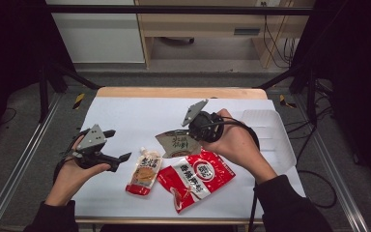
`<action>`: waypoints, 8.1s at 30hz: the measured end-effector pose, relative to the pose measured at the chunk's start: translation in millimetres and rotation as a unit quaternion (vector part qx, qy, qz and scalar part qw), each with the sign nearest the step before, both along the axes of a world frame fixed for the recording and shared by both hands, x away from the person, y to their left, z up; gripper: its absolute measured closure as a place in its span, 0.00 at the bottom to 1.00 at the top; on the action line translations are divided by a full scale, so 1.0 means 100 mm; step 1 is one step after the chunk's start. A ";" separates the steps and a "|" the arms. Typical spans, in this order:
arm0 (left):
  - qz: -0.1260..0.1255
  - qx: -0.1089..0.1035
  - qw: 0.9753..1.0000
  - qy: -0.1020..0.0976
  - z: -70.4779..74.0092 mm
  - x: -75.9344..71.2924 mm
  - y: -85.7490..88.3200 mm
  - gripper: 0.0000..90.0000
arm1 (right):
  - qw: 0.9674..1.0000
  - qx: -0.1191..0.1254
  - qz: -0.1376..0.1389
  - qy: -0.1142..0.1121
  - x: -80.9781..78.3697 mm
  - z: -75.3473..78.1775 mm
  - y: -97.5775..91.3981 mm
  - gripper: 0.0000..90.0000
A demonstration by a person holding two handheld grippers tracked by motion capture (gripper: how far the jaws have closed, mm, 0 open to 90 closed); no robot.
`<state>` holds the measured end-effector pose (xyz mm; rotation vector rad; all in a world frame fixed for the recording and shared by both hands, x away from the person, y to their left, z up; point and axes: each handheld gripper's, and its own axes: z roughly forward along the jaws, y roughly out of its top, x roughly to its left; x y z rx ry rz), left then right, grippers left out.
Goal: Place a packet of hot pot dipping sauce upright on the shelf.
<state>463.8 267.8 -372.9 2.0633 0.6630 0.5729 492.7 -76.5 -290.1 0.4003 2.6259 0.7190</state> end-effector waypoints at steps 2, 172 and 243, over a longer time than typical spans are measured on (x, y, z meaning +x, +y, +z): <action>0.008 -0.002 1.000 0.007 -0.08 0.00 0.07 0.06 | 1.000 0.004 -0.002 -0.002 0.00 0.02 -0.04 1.00; 0.158 -0.034 0.987 -0.016 -0.62 -0.04 0.43 0.05 | 0.968 0.059 -0.242 0.015 1.22 -0.50 -2.56 0.96; 0.113 0.026 0.993 -0.020 -0.64 -0.34 0.13 0.05 | 0.983 0.156 -0.096 -0.033 -0.29 -0.88 -0.03 0.28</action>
